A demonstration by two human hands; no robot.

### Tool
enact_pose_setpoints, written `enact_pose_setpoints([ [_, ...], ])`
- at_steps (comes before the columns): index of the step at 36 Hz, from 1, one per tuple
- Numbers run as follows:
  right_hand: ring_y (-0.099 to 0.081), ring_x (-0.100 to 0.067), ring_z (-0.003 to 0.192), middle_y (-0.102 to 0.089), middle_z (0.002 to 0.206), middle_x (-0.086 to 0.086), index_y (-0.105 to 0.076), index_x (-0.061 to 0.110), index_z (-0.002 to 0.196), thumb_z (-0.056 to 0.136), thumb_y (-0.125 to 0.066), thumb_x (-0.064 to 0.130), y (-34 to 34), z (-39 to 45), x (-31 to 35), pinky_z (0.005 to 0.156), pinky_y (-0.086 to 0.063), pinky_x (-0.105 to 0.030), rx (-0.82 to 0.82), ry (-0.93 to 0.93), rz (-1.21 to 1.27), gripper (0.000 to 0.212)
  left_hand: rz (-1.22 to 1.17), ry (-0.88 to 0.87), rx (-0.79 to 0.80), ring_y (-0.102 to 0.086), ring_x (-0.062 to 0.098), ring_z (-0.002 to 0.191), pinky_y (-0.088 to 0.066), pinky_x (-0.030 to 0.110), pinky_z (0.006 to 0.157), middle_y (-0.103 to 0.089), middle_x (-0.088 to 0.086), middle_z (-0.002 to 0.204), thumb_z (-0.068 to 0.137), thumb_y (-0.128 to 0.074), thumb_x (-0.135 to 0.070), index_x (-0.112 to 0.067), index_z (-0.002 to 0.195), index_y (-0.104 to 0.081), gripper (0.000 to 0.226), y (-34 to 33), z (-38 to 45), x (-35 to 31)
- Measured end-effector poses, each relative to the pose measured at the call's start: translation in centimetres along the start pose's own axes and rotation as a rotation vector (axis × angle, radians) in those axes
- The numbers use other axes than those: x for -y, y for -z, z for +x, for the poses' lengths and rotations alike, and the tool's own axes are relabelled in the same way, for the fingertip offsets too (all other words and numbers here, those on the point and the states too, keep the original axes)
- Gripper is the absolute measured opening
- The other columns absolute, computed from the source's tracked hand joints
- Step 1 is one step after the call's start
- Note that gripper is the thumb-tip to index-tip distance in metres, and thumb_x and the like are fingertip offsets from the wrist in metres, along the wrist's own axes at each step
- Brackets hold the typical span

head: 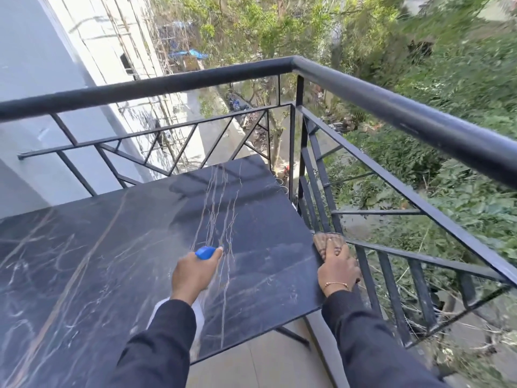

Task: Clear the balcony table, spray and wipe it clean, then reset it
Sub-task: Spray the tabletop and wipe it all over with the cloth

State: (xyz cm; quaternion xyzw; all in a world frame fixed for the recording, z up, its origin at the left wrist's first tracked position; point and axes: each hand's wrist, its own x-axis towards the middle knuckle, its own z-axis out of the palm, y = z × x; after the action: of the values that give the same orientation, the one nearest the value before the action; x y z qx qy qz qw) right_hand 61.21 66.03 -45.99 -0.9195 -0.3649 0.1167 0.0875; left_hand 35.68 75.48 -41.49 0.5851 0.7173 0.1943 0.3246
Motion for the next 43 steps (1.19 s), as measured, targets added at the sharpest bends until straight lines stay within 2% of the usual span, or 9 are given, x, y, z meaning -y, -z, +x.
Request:
enact_pose_setpoints([
  [6,-0.034,-0.038,0.130,-0.022,0.149,-0.020,-0.027,0.021,0.145,0.089,-0.043,0.013,-0.6,-0.3,0.8,0.100,-0.034,-0.041,-0.060,-0.017,0.011,0.059,-0.109,0.080,-0.075,-0.069,0.025,0.064,-0.058,0.037,0.075,-0.069,0.008,0.070,0.053,-0.048,-0.073,-0.018,0.078,-0.069,0.063,2.1,-0.2,1.1],
  [15,-0.020,-0.044,0.136,-0.018,0.150,-0.026,-0.028,0.017,0.145,0.091,-0.039,0.009,-2.7,1.0,1.5,0.105,-0.026,-0.052,-0.109,0.002,0.037,0.055,-0.281,0.137,-0.165,-0.058,0.023,0.049,-0.056,0.036,0.074,-0.064,0.005,0.055,0.075,-0.064,-0.056,-0.017,0.074,-0.064,0.039,3.0,0.4,2.1],
  [17,-0.025,-0.046,0.133,-0.024,0.147,-0.027,-0.035,0.014,0.141,0.090,-0.042,0.009,-3.2,1.4,1.6,0.103,-0.030,-0.054,-0.127,-0.002,0.043,0.052,-0.306,0.133,-0.160,-0.056,0.020,0.046,-0.053,0.031,0.067,-0.064,0.005,0.058,0.079,-0.064,-0.053,-0.019,0.073,-0.063,0.034,2.8,0.3,2.3],
  [20,-0.052,-0.060,0.103,-0.050,0.121,-0.041,-0.062,0.003,0.115,0.069,-0.066,-0.008,-3.9,1.5,2.3,0.078,-0.046,-0.059,-0.235,0.050,-0.017,0.048,-0.318,0.134,-0.151,-0.055,0.018,0.044,-0.049,0.028,0.060,-0.063,0.004,0.058,0.080,-0.063,-0.052,-0.018,0.076,-0.065,0.035,2.6,0.3,2.5],
  [22,-0.058,-0.058,0.093,-0.057,0.111,-0.040,-0.067,0.004,0.105,0.061,-0.070,-0.009,-4.1,1.7,2.6,0.070,-0.049,-0.056,-0.251,0.040,0.014,0.046,-0.327,0.142,-0.145,-0.054,0.018,0.042,-0.050,0.029,0.062,-0.061,0.003,0.052,0.078,-0.065,-0.053,-0.015,0.073,-0.066,0.038,2.3,0.4,2.6],
  [31,-0.056,-0.056,0.103,-0.056,0.118,-0.036,-0.068,0.008,0.104,0.073,-0.056,-0.003,-5.3,1.4,3.4,0.080,-0.046,-0.060,-0.313,0.011,0.028,0.035,-0.344,0.163,-0.128,-0.063,0.022,0.049,-0.053,0.030,0.060,-0.062,0.003,0.053,0.076,-0.066,-0.055,-0.015,0.080,-0.067,0.040,2.1,0.1,3.0],
  [34,-0.053,-0.057,0.107,-0.054,0.122,-0.036,-0.067,0.009,0.106,0.074,-0.049,0.001,-5.7,0.3,4.6,0.083,-0.045,-0.062,-0.348,-0.005,0.029,0.037,-0.358,0.176,-0.130,-0.065,0.023,0.053,-0.058,0.037,0.072,-0.065,0.003,0.057,0.077,-0.064,-0.056,-0.024,0.074,-0.064,0.032,2.4,0.2,3.3],
  [38,-0.055,-0.055,0.106,-0.056,0.121,-0.034,-0.068,0.011,0.106,0.052,-0.075,-0.004,-7.5,-2.1,8.6,0.083,-0.047,-0.059,-0.224,0.168,0.039,0.057,-0.399,0.187,-0.131,-0.058,0.021,0.047,-0.056,0.035,0.067,-0.067,0.006,0.062,0.080,-0.060,-0.057,-0.023,0.083,-0.068,0.035,3.1,0.3,3.7],
  [43,-0.062,-0.048,0.101,-0.063,0.116,-0.028,-0.072,0.021,0.104,0.034,-0.084,0.008,-8.8,-5.2,15.5,0.077,-0.052,-0.053,-0.094,0.527,0.054,0.073,-0.474,0.187,-0.152,-0.056,0.019,0.047,-0.048,0.027,0.055,-0.065,0.006,0.062,0.084,-0.061,-0.052,-0.018,0.089,-0.071,0.036,3.7,0.1,3.9],
])
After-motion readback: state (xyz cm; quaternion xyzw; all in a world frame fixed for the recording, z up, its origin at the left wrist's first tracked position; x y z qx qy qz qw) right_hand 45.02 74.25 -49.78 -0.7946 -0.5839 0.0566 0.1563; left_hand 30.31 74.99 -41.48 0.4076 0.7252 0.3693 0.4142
